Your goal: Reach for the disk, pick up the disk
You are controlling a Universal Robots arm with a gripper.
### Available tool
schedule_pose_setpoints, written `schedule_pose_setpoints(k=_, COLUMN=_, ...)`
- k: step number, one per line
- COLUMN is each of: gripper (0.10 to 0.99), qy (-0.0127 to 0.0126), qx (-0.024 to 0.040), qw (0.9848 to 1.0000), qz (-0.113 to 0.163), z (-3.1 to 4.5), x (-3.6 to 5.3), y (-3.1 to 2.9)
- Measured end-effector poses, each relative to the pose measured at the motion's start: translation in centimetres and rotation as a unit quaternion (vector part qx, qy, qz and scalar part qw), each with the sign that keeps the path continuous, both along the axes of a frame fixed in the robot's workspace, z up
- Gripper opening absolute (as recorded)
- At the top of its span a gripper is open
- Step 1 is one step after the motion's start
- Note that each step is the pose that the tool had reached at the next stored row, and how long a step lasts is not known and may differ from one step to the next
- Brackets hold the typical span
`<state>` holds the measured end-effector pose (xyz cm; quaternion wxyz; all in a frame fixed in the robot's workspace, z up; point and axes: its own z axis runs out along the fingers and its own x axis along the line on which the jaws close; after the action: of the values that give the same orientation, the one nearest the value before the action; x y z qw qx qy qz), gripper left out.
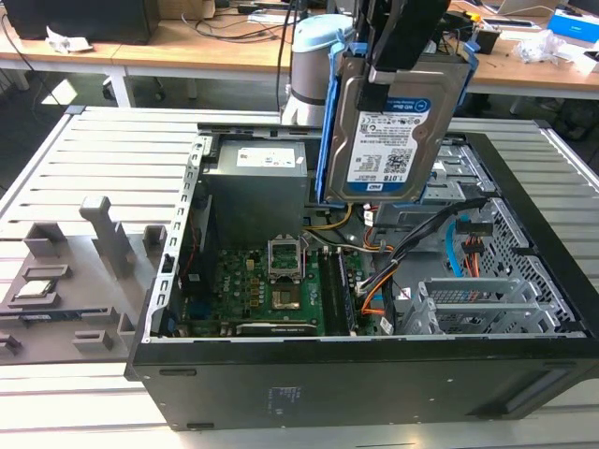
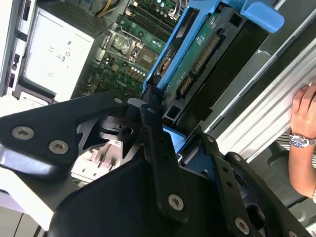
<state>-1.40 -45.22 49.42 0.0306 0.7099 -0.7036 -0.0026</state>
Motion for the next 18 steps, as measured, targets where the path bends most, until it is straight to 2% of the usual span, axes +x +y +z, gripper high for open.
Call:
schedule_pose_setpoints(k=7, gripper=0.365, qy=0.0000, qx=0.0000, qw=1.0000, qz=0.000, z=0.00, x=0.00, y=-0.97)
schedule_pose_setpoints(k=11, gripper=0.365, qy=0.0000, qx=0.0000, qw=1.0000, qz=0.000, z=0.00, x=0.00, y=-1.80)
schedule_pose_setpoints(k=18, gripper=0.365, qy=0.0000, qx=0.0000, qw=1.0000, qz=0.000, z=0.00, x=0.00, y=-2.74)
